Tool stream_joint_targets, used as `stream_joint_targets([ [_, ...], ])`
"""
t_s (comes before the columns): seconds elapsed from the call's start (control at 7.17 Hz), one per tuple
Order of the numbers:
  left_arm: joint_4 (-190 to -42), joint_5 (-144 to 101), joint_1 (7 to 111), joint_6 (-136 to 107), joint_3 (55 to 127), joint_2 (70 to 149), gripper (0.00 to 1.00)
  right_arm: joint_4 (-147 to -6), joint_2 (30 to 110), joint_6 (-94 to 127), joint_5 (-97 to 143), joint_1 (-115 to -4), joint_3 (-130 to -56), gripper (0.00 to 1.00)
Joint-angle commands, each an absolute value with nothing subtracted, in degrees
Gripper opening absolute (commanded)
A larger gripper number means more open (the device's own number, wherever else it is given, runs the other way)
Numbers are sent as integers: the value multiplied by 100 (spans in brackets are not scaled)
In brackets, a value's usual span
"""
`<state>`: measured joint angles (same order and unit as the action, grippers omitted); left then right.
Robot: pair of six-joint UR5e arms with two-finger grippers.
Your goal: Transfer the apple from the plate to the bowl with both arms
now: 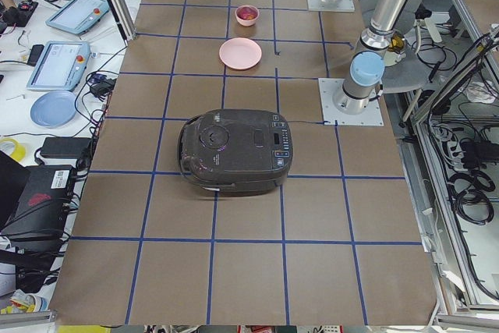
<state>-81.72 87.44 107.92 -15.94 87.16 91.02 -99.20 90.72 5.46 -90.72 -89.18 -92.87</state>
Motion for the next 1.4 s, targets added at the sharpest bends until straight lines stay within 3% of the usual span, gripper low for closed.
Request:
stream_joint_targets([
  [0.0,-8664,9218,10049,-671,8701,8790,100,-9888,9088,545,-9087,-9009,-9281,100],
  [0.28,-8885,9527,9407,242,8693,8684,100,-9757,9193,536,-9097,-9009,-9255,100],
  [1.26,-9035,9035,9273,176,8815,8587,100,-9422,9185,466,-9070,-8974,-9211,100],
])
